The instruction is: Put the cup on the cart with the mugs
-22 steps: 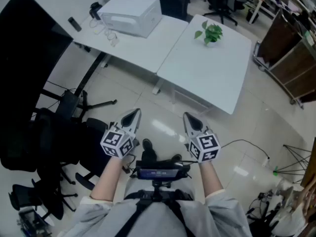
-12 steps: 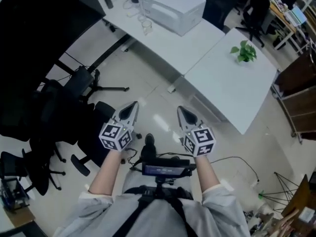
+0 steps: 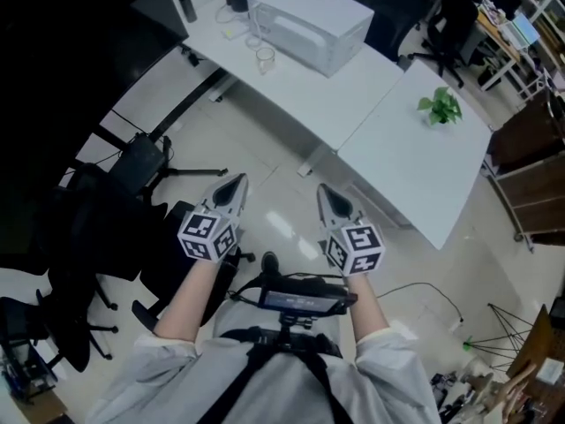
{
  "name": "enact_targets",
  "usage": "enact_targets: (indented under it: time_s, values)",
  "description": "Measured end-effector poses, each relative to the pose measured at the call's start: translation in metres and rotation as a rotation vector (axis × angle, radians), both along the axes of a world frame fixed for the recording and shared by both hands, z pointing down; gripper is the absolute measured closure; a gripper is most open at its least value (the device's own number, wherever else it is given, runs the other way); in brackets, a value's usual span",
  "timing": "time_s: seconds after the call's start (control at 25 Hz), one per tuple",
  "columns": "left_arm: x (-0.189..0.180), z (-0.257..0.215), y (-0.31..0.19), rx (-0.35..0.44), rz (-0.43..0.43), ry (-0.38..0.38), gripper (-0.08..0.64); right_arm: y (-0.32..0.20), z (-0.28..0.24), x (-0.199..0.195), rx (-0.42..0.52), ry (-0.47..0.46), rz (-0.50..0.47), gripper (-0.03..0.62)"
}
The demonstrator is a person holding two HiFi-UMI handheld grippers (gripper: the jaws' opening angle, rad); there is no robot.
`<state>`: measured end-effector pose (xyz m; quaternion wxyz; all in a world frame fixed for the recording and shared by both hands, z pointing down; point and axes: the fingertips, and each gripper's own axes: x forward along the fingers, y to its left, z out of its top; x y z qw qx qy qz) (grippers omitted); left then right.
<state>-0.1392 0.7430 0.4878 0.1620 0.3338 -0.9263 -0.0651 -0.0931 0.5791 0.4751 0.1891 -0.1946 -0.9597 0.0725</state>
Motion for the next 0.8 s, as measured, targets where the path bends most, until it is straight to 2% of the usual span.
enact_targets:
  time_s: [0.28, 0.8]
  values:
    - [-0.037, -0.002, 0.001, 0.006, 0.033, 0.005, 0.557, 0.010, -0.007, -0.027, -0.012, 0.010, 0.027, 0.584]
    - [-0.122, -0.003, -0.060, -0.016, -0.002, 0.001, 0.557, -0.049, 0.006, -0.128, -0.017, 0.009, -0.036, 0.584]
